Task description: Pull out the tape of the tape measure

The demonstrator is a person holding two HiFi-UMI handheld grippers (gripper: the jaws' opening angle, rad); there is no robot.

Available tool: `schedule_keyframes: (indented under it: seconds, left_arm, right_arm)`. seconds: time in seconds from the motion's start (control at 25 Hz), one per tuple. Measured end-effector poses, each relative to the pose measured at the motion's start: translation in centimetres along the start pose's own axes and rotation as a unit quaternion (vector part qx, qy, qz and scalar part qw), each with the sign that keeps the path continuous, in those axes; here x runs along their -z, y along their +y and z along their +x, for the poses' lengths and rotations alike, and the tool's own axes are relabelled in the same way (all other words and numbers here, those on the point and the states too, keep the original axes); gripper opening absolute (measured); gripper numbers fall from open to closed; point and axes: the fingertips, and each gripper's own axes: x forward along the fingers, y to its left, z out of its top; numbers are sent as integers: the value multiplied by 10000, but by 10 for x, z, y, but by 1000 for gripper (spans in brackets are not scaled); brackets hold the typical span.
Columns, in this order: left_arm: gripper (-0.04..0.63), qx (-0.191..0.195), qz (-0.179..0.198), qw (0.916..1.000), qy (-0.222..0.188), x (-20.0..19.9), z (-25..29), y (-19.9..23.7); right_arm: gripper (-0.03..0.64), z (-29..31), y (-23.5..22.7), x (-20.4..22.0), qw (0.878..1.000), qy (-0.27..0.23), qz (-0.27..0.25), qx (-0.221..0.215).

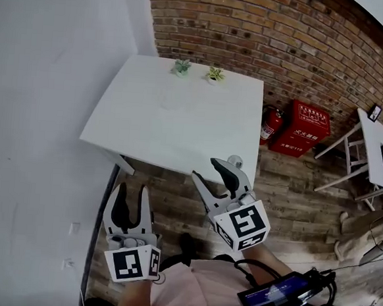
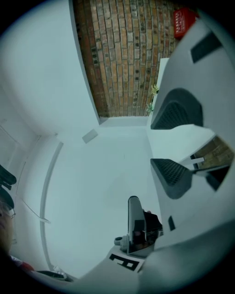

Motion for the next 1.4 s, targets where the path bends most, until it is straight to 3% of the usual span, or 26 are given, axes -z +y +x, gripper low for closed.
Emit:
schedule_keyframes:
  seconds: [0.28,0.6,1.0,1.4]
  left_arm:
    - [176,119,30,9999,-25,-5,41,20]
    - [176,212,-13,9996,210,18,77,24]
    - [176,49,-36,9982,596,51,151,41]
    - [176,-227,-45,9972,707,50,224,44]
  right_arm:
    - [202,40,-16,-22,9998,-134,-63,102]
    - [202,73,-39,-6,9999,10,70,137]
    - [204,144,-87,20,9992,286,263,-65]
    - [206,211,-133,17,9977,342,328,-490]
